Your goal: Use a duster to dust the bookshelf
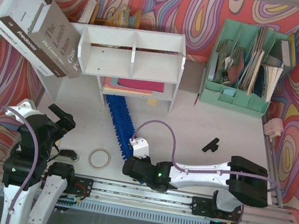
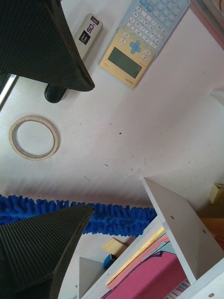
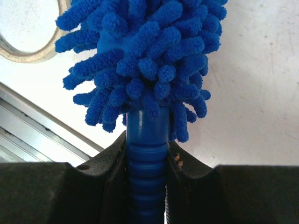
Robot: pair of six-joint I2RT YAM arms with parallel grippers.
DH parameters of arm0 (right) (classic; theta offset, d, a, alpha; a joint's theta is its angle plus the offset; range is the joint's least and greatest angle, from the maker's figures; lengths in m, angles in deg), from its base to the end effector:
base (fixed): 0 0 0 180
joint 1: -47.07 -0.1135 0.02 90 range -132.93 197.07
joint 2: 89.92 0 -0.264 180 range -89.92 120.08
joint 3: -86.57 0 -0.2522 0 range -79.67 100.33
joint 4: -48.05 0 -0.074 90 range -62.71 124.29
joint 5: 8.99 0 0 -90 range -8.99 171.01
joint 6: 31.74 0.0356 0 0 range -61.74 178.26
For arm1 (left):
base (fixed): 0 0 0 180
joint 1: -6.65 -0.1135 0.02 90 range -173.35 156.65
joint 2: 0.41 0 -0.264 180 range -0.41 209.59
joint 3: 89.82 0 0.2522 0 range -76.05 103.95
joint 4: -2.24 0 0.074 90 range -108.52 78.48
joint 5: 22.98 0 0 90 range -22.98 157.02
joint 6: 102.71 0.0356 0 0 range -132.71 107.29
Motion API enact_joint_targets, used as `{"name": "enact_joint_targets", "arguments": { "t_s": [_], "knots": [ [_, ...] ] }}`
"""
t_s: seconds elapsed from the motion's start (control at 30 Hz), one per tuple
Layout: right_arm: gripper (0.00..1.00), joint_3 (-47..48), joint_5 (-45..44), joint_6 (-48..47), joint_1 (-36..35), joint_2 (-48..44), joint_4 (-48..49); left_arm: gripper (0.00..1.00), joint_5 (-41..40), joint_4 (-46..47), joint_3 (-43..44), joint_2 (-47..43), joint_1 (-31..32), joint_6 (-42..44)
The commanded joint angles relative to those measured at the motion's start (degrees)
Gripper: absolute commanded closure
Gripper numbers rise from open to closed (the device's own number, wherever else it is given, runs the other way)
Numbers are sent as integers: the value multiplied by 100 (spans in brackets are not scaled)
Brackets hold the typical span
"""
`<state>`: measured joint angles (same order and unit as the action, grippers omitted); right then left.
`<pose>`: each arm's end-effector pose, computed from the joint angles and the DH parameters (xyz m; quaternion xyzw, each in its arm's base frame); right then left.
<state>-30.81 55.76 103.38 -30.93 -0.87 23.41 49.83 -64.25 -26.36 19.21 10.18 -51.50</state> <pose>0.0789 0.2983 0.1826 -0.1905 0.9030 0.1878 0.3361 0.0535 0.0072 0.3352 -0.3282 0.7591 -0.0819 0.5562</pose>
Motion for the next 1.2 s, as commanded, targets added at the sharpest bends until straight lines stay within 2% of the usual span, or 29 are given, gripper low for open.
{"name": "enact_joint_targets", "arguments": {
  "t_s": [0.0,0.13,0.27,0.7,0.83,1.03,1.17],
  "knots": [
    [100,545,137,-587,17,408,820,2,-48,70,-83,-21,-28,43],
    [100,840,198,-598,35,791,627,2,-55,66,-83,-42,-28,39],
    [100,729,133,-397,67,760,498,2,-65,73,-91,-80,-28,39],
    [100,-160,-515,552,254,-318,-108,2,-67,70,-96,-90,-28,35],
    [100,-213,-496,404,258,-460,82,2,-65,72,-91,-92,-28,30],
    [100,138,-76,-203,230,-96,643,2,-75,61,-93,-82,-28,30],
    [100,237,41,-350,141,84,633,2,-87,61,-91,-81,-28,33]
  ]
}}
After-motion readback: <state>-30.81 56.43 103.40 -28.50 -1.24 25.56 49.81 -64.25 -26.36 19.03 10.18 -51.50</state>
